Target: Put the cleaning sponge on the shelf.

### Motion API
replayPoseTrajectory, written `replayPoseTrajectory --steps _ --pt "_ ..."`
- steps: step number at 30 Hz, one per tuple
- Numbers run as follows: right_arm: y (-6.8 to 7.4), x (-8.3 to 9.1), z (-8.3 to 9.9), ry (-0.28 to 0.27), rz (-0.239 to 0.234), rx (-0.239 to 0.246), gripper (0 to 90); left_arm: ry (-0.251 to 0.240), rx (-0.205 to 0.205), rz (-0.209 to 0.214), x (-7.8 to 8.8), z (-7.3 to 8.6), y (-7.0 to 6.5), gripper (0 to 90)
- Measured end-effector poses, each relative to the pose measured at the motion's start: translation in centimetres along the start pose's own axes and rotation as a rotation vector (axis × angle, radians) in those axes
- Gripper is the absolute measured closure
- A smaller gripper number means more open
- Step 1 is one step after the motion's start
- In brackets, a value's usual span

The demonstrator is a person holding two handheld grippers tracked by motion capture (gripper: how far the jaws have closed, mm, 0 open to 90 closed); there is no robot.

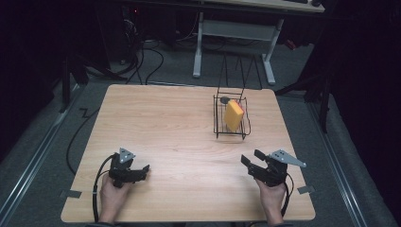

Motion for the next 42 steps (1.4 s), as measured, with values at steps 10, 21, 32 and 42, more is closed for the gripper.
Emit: replayPoseTrajectory --steps 10,21,32,42 --pt "-0.7 -1.0 0.6 0.024 0.014 -0.014 34.4 0.000 -0.003 -0.001 0.0 0.0 0.0 14.9" --pt "-1.5 -2.5 1.5 0.082 0.033 -0.004 35.0 0.000 -0.002 0.000 0.0 0.0 0.0 14.9" --pt "-2.3 -4.2 3.0 0.150 0.080 0.020 35.5 0.000 -0.003 -0.001 0.0 0.0 0.0 14.8" --pt "-2.7 -5.4 3.8 0.200 0.123 0.045 36.0 0.000 -0.002 -0.001 0.0 0.0 0.0 14.8"
Point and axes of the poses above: each handheld gripper's, and its own axes: x roughly backward along the jaws, z roughly out of its underside, y roughly to its left, the point moved 8 cm from there along -x, roughly forward along the jaws, and after that the axes turned 1 degree about y, right-handed, at the moved point
